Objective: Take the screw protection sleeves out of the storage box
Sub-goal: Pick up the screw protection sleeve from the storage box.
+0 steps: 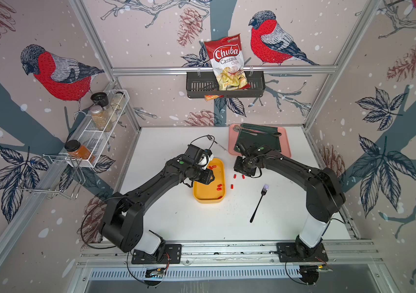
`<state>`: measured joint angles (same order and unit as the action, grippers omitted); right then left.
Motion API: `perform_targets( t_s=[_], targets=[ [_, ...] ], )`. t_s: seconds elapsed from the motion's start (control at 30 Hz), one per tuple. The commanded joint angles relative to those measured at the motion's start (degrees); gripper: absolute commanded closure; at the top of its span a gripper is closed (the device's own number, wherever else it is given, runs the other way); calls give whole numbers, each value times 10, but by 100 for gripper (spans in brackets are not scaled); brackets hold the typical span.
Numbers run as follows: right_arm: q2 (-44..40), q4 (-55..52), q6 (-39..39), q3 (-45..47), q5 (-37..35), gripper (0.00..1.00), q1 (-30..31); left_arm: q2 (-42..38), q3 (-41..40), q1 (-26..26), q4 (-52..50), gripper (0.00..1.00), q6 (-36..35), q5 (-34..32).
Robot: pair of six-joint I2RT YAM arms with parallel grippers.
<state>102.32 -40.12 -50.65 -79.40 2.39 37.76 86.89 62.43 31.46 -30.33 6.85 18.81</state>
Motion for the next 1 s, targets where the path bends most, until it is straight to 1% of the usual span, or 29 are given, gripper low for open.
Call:
perform_targets(
  t_s=[0.0, 0.1, 0.27, 0.53, 0.97],
  targets=[
    [-12, 3, 16, 17, 11, 58, -8, 33, 6, 25, 28, 55, -34, -8],
    [-22, 5, 21, 31, 15, 57, -15, 74, 13, 30, 32, 56, -32, -22],
    [-37, 7, 28, 52, 20, 57, -26, 113, 22, 30, 41, 58, -30, -56],
    [-47, 14, 34, 72, 24, 57, -35, 140, 20, 33, 72, 59, -19, -55],
    [-49, 21, 30, 90, 22, 57, -36, 160, -2, 36, 101, 63, -13, -27]
  ],
)
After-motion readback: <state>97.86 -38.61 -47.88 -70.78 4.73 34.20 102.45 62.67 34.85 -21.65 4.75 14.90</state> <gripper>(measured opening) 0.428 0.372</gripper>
